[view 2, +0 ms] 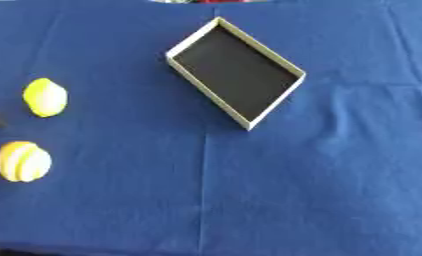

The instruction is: Pick up objects on the table and place them in the box.

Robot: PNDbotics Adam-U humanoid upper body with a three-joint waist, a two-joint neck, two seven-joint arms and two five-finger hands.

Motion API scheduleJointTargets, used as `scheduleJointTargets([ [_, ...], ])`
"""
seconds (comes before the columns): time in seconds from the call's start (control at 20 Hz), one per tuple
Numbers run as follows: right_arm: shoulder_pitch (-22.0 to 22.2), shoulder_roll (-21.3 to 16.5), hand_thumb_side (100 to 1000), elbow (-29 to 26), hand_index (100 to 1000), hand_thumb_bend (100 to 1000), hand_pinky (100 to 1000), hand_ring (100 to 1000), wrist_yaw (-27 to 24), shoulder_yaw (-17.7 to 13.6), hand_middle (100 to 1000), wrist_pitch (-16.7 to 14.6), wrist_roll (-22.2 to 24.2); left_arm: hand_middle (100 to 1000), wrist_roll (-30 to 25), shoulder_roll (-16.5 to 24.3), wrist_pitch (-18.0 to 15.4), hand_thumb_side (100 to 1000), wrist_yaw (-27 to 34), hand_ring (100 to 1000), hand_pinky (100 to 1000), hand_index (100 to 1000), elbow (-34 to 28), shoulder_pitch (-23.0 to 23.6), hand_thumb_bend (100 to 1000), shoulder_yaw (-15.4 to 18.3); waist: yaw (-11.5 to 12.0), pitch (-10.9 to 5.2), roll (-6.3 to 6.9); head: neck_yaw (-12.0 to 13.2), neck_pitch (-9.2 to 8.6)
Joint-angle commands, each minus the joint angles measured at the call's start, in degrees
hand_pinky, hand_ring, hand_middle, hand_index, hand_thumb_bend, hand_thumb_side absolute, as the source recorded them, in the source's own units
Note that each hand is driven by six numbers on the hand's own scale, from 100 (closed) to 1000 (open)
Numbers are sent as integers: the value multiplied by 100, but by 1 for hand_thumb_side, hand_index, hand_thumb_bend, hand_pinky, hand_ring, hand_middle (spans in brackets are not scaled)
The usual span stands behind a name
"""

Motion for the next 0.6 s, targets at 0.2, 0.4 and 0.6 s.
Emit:
scheduleJointTargets([
  [0.2,-75,-85,832,-96,821,100,833,840,-44,-7,764,6,29,858,-593,124,199,100,105,921,942,932,152,-260,317,34,-37,-130,10,54,46],
  [0.4,-84,-66,832,-96,821,100,833,839,-57,10,763,11,49,860,-986,18,250,102,211,919,948,938,292,-512,315,-42,-64,-126,11,92,60],
  [0.6,-80,-51,833,-96,820,100,834,838,-66,19,761,20,62,862,-1376,-132,282,101,331,921,952,941,419,-799,319,-73,-84,-119,15,111,69],
])
